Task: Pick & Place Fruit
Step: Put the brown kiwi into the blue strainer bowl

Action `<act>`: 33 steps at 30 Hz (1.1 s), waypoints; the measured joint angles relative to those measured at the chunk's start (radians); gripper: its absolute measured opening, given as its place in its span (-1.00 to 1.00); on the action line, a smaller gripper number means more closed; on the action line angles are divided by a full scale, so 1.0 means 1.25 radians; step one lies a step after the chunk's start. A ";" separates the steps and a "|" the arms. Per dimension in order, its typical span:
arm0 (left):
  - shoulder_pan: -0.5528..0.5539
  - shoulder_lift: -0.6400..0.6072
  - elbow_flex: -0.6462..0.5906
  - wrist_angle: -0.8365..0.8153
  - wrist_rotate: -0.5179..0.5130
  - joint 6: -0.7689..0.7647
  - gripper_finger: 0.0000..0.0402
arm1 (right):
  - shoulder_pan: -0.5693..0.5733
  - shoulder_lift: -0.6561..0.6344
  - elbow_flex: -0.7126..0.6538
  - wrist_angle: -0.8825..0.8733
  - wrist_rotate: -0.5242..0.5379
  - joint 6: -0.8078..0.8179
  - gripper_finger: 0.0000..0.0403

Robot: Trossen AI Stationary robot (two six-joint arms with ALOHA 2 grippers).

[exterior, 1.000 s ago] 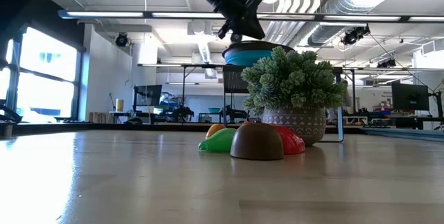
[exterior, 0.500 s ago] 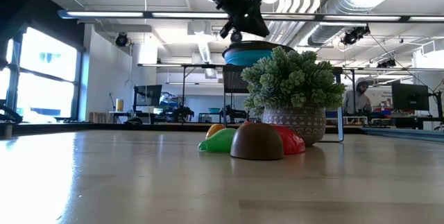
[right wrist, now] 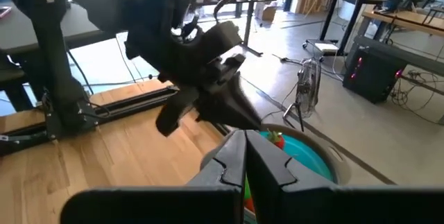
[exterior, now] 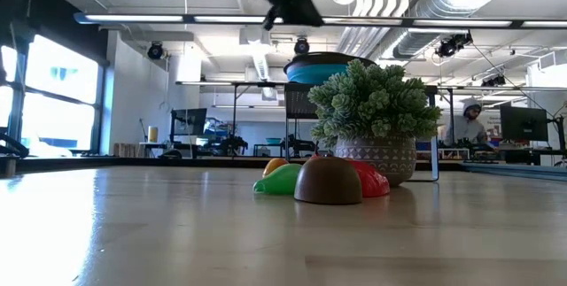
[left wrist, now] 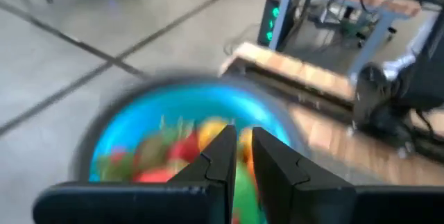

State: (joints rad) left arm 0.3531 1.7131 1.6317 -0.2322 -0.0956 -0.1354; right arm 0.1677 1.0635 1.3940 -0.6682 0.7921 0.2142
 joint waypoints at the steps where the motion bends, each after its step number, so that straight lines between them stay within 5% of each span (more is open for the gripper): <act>1: 0.008 -0.031 -0.053 0.024 0.016 0.000 -0.78 | 0.000 0.001 0.000 0.003 0.000 0.000 -0.99; 7: 0.038 -0.226 -0.295 0.185 0.086 0.062 -0.78 | -0.025 0.015 0.000 0.027 -0.001 -0.006 -0.99; 15: 0.055 -0.466 -0.454 0.189 0.112 0.108 -0.78 | -0.081 0.052 0.000 0.087 -0.023 -0.047 -0.99; 33: 0.063 -1.020 -0.722 0.072 0.113 -0.013 -0.78 | -0.077 0.095 0.000 0.155 -0.325 -0.062 -0.99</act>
State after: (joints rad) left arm 0.4320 0.4378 0.7287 -0.1417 0.0457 -0.1514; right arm 0.0708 1.1828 1.3937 -0.4739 0.3854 0.1371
